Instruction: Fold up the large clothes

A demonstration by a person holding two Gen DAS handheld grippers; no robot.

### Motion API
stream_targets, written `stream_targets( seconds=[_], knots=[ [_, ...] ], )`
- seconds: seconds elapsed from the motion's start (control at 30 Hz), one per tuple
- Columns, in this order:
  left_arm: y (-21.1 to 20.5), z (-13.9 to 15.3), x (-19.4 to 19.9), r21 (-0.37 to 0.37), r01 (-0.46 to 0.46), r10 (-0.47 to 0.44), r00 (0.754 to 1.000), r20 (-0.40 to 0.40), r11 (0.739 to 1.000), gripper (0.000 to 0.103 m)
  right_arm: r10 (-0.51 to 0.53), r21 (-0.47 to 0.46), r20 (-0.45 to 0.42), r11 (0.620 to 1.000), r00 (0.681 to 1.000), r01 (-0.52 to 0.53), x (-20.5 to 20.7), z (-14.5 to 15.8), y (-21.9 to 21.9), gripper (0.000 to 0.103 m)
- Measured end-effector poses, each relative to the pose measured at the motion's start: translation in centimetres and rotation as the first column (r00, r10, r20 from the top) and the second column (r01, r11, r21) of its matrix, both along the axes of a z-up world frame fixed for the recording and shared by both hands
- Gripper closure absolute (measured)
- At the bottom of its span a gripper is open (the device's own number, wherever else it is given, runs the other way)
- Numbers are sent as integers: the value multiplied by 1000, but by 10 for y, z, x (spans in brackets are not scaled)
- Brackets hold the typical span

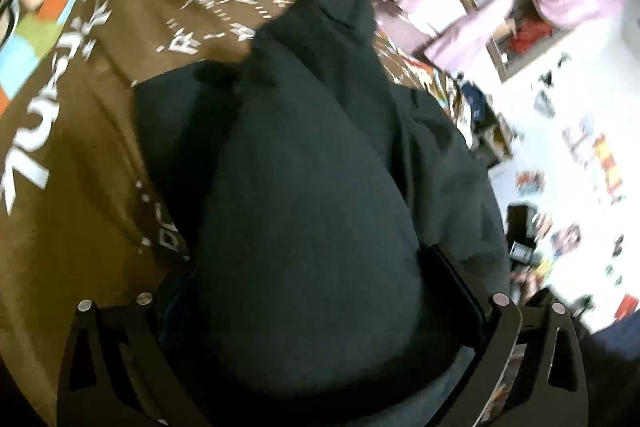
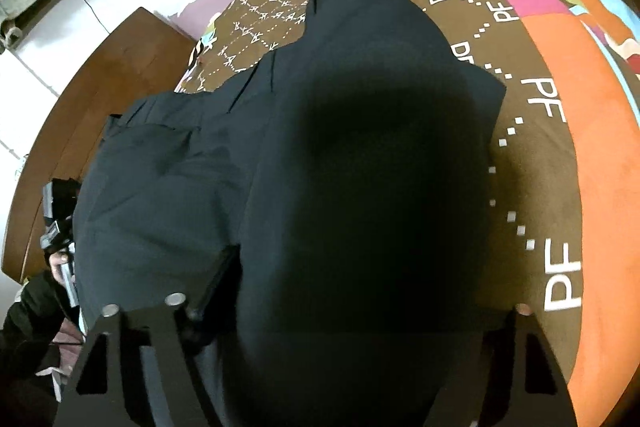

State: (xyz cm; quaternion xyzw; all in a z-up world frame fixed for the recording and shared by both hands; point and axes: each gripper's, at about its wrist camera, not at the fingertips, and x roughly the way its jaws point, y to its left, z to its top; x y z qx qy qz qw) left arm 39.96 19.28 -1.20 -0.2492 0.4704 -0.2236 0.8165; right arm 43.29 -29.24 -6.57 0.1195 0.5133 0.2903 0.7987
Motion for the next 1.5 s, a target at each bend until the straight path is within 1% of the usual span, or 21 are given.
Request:
stream_targets(
  seconds=[0.03, 0.17, 0.2, 0.23, 0.3, 0.4, 0.53, 0.63, 0.7, 0.8, 0.87, 0.93, 1.0, 1.07, 1.13, 1.23, 1.3, 1.37, 1.43, 1.47, 1.5],
  knots=[
    [-4, 4, -2, 28, 2, -2, 1000, 11, 1000, 12, -5, -2, 4, 1000, 1000, 5, -2, 2, 1, 44],
    [-7, 8, -14, 61, -61, 59, 998, 28, 996, 41, -31, 23, 52, 999, 998, 30, -14, 17, 1, 71],
    [-5, 8, -18, 62, -85, 83, 996, 27, 994, 49, -39, 39, 61, 999, 997, 37, -16, 22, -2, 74],
    [-6, 9, -21, 64, -108, 106, 994, 28, 992, 53, -51, 62, 63, 997, 997, 47, -17, 26, -6, 79],
    [-10, 14, -27, 79, -139, 136, 990, 43, 987, 66, -67, 102, 74, 993, 995, 59, -19, 40, -7, 83],
    [-25, 31, -37, 127, -167, 153, 981, 116, 978, 76, -67, 150, 124, 987, 990, 48, -25, 62, -12, 85],
    [-49, 55, -40, 99, -171, 149, 968, 201, 980, 82, -81, 158, 219, 986, 972, 47, -33, 99, -21, 85],
    [-69, 73, -37, 57, -155, 135, 957, 256, 986, 83, -115, 169, 263, 983, 958, 71, -32, 120, -34, 85],
    [-75, 81, -34, 39, -145, 129, 952, 278, 989, 83, -149, 189, 267, 977, 952, 100, -30, 124, -44, 85],
    [-86, 90, -25, 3, -128, 121, 946, 300, 992, 83, -192, 209, 244, 968, 951, 142, -26, 120, -57, 85],
    [-89, 90, -20, -13, -122, 120, 946, 302, 993, 83, -203, 187, 225, 969, 953, 163, -28, 111, -62, 85],
    [-98, 79, -17, 2, -106, 101, 951, 292, 994, 83, -208, 143, 199, 973, 958, 182, -26, 99, -65, 85],
    [-103, 66, -13, 18, -89, 82, 964, 252, 996, 83, -236, 124, 166, 968, 958, 217, -22, 80, -71, 84],
    [-110, 42, -7, 46, -84, 75, 980, 186, 995, 83, -256, 118, 154, 964, 954, 240, -21, 71, -80, 82],
    [-107, 20, -3, 68, -112, 101, 984, 148, 991, 83, -261, 107, 146, 963, 954, 247, -21, 66, -83, 79],
    [-98, 14, 2, 20, -134, 130, 985, 117, 991, 83, -261, 64, 165, 965, 951, 253, -22, 67, -80, 70],
    [-99, 15, 3, 39, -128, 122, 985, 118, 991, 79, -265, 52, 154, 964, 952, 260, -20, 65, -80, 62],
    [-103, 19, 3, 78, -135, 125, 984, 124, 988, 75, -279, 55, 142, 960, 950, 274, -22, 64, -80, 36],
    [-107, 19, 3, 129, -166, 153, 982, 110, 978, 64, -318, 44, 146, 948, 937, 315, -25, 64, -81, 20],
    [-109, 18, 3, 150, -181, 167, 981, 100, 972, 56, -331, 37, 147, 944, 932, 329, -26, 64, -82, 16],
    [-109, 16, 3, 166, -195, 181, 979, 95, 967, 50, -348, 24, 145, 937, 926, 348, -27, 64, -83, 15]
  ],
)
